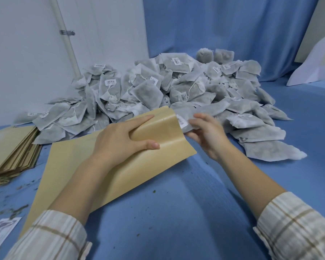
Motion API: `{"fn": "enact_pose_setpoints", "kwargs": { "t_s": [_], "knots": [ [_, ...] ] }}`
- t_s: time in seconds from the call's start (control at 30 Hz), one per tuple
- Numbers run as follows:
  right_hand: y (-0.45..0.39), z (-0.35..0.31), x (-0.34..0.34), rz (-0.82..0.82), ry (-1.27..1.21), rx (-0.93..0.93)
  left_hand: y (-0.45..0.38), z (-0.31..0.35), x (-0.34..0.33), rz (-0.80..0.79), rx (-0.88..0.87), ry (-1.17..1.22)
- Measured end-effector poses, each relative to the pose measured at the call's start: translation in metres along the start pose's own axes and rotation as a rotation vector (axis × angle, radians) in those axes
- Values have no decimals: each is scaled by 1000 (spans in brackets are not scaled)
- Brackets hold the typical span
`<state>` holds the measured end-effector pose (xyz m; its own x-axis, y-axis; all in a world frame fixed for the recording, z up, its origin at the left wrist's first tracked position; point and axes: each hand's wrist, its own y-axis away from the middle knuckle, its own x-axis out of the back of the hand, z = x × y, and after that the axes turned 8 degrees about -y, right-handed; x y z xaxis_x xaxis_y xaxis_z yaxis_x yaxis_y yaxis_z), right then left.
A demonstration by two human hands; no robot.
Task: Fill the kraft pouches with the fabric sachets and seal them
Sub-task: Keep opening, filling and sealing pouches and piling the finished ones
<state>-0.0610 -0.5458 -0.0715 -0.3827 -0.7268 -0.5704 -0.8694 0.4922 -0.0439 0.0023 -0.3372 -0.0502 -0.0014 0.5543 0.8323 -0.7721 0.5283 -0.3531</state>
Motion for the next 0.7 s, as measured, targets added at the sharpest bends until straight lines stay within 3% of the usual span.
{"fn": "enact_pose_setpoints", "kwargs": {
  "t_s": [0.07,0.17,0.33,0.4,0.5,0.53,0.63,0.7],
  "knots": [
    [8,4,-8,-218,376,-49,1,3,0,-12,-19,23],
    [12,3,-8,-371,874,-47,1,7,-3,-64,-67,3],
    [13,-1,-4,-495,978,-112,2,6,-11,-119,-81,-29],
    [8,-1,-1,-331,1024,107,1,4,-12,-79,-72,-65],
    [-4,-9,15,194,1685,640,1,1,-12,-25,-51,-101],
    [-8,-13,22,294,1873,669,1,1,-12,-24,-45,-103],
    [-8,-19,31,472,2197,302,1,1,-14,-35,-46,-120],
    [-8,-17,32,522,2266,11,1,2,-15,-37,-49,-130]
  ]
}}
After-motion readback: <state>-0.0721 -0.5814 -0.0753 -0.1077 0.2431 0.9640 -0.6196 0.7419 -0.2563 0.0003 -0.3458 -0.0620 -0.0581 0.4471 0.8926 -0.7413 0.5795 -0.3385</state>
